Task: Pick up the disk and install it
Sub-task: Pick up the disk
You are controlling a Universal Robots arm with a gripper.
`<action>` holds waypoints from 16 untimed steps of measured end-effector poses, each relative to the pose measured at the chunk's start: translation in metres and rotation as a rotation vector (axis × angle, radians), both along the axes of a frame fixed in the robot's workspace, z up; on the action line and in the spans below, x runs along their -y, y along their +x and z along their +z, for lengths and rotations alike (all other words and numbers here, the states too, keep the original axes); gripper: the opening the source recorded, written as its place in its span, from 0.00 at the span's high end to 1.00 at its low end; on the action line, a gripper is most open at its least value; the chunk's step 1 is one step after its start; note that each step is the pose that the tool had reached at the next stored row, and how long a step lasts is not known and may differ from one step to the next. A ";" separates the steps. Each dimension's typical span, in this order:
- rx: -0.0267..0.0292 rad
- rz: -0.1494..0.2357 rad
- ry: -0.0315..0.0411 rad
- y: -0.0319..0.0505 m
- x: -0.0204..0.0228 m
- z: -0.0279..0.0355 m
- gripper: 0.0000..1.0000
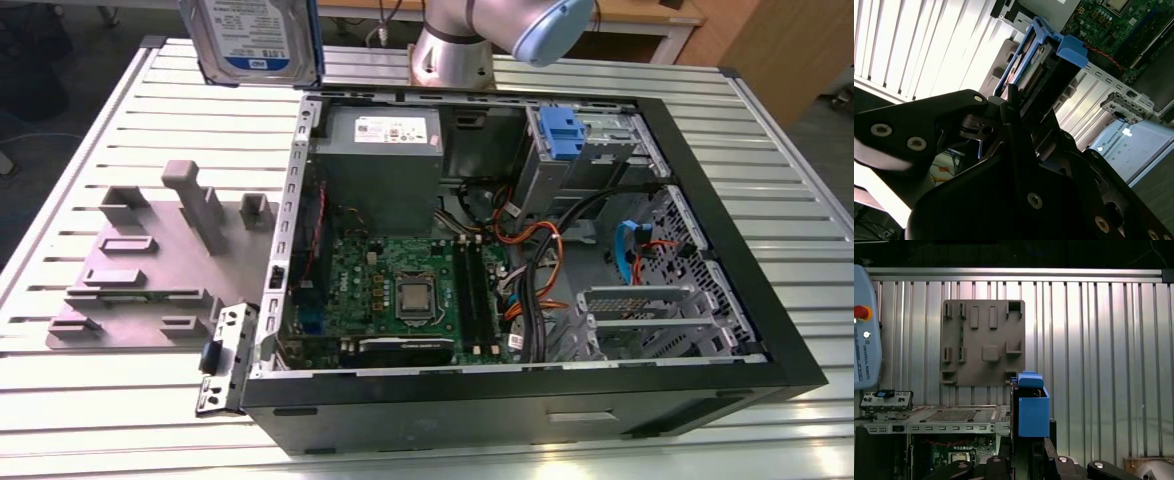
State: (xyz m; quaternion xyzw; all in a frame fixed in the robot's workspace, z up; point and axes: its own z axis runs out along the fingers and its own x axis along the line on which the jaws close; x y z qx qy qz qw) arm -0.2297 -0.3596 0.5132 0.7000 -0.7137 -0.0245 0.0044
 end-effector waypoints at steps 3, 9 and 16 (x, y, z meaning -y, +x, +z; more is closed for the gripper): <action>0.0001 0.000 0.0001 0.0034 0.0000 0.0000 0.65; 0.0000 0.000 0.0000 0.0110 0.0000 -0.0001 0.65; 0.0000 0.000 0.0000 0.0171 0.0000 -0.0001 0.65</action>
